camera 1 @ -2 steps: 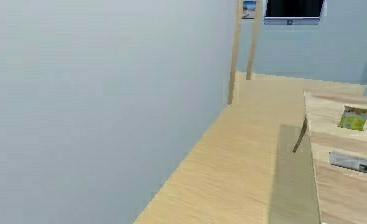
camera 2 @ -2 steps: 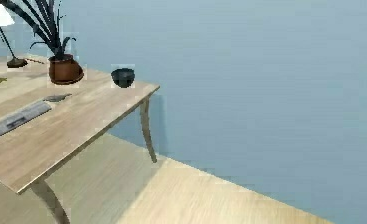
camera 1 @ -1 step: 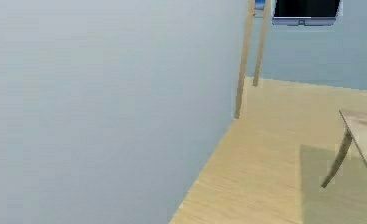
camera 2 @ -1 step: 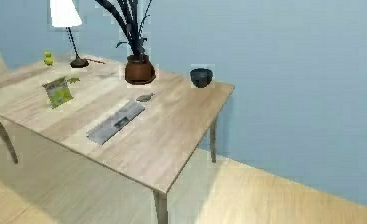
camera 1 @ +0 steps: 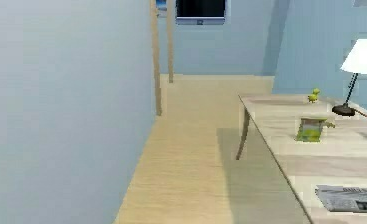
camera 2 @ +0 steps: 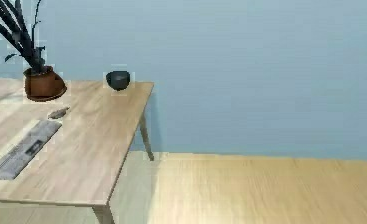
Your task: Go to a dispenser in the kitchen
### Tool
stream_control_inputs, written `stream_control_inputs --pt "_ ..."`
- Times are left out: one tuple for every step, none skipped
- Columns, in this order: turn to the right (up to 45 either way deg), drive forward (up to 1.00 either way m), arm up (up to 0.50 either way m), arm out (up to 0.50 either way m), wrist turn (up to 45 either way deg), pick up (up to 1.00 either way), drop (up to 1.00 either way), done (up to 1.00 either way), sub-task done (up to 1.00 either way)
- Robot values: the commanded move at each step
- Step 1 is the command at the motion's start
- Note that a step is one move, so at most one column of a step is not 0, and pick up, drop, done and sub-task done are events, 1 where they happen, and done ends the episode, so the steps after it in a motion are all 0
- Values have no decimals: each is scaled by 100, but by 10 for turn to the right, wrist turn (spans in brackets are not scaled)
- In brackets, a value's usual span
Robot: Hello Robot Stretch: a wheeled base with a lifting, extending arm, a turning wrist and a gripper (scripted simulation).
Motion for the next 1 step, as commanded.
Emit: stream_control_inputs --pt "0 100 0 0 0 0 0 0 0"
